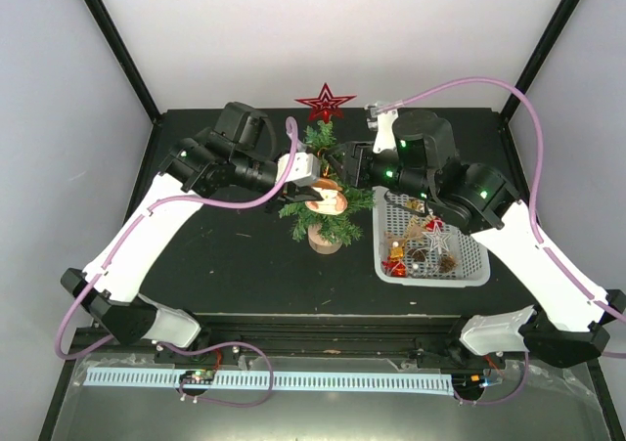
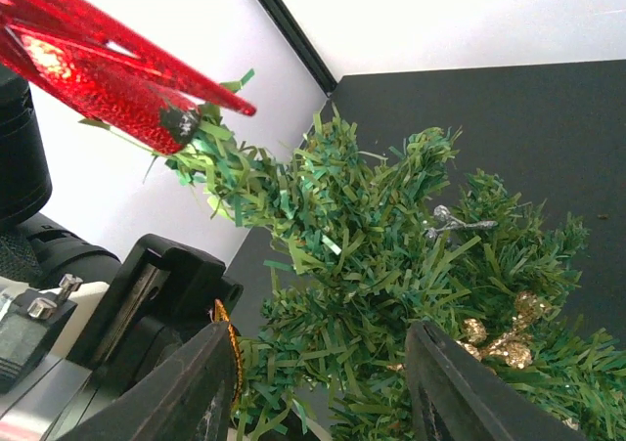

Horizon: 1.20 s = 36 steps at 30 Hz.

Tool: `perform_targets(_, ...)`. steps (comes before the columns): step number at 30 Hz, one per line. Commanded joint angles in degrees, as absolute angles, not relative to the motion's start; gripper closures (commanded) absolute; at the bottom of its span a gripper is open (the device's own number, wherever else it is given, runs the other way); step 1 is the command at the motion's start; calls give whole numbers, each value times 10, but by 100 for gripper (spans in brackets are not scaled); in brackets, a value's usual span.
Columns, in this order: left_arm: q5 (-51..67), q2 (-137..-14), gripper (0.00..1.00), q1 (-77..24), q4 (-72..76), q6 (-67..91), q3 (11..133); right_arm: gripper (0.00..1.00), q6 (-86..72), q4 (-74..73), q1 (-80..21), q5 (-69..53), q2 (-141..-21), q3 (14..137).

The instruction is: Decorate the small christmas tree

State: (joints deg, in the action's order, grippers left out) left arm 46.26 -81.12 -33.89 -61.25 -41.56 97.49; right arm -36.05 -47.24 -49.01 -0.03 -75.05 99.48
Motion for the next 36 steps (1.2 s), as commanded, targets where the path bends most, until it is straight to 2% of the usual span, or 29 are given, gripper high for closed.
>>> perform_targets(1,485,-819,99,-333,-623,-429,999,51,-352,-483,-480,-5,-751,1009)
perform_targets(28,483,-799,98,-319,-563,-405,909,52,-352,-477,-470,-13,-748,1002)
perform_targets(29,482,-799,97,-319,-562,-404,909,52,-351,-476,-470,-12,-746,1003)
perform_targets(32,479,-800,76,-318,-561,-402,908,51,-351,-478,-469,-5,-740,1006)
perform_targets(36,469,-798,66,-316,-553,-399,904,51,-350,-482,-463,-1,-732,1012)
